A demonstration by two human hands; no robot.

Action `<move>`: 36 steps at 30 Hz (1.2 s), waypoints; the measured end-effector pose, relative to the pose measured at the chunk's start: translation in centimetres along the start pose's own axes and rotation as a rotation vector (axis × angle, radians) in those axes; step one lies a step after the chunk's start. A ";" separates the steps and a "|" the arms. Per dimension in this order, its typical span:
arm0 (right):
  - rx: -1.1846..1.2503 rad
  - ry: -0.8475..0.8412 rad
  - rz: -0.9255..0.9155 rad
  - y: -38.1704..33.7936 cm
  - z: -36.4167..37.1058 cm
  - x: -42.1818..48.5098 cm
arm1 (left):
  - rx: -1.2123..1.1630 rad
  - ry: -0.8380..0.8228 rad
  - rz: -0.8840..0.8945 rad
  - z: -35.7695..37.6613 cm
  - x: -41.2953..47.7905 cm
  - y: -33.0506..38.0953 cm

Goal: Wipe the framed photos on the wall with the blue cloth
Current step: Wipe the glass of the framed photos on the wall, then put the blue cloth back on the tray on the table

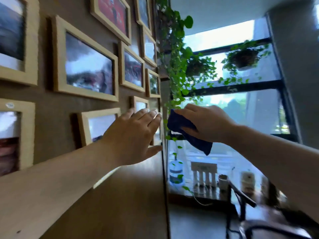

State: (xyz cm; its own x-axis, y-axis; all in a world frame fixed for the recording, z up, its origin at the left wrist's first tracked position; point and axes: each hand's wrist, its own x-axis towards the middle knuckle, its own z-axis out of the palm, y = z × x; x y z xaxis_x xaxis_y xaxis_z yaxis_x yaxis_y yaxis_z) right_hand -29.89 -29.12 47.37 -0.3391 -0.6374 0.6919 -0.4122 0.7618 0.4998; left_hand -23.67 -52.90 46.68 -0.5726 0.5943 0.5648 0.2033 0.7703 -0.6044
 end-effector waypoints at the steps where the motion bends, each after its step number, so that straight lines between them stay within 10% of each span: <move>1: -0.028 -0.024 0.010 0.0 -0.6 -1.2 | -0.027 0.009 0.018 0.0 -0.1 0.8; 19: -0.248 -0.378 0.438 -1.1 -17.9 -33.8 | -0.525 0.240 0.475 -6.1 2.8 27.1; 36: -0.295 -0.799 0.986 -6.0 -29.2 -73.9 | -0.811 0.113 0.931 -10.8 0.8 62.6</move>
State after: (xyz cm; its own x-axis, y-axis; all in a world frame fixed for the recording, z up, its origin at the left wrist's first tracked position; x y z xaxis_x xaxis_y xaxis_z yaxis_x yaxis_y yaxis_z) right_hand 22.31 16.81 8.48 -0.8393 0.3867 0.3821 0.4625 0.8773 0.1280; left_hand -2.86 -1.73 15.37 0.1160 0.9775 0.1764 0.9515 -0.0584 -0.3021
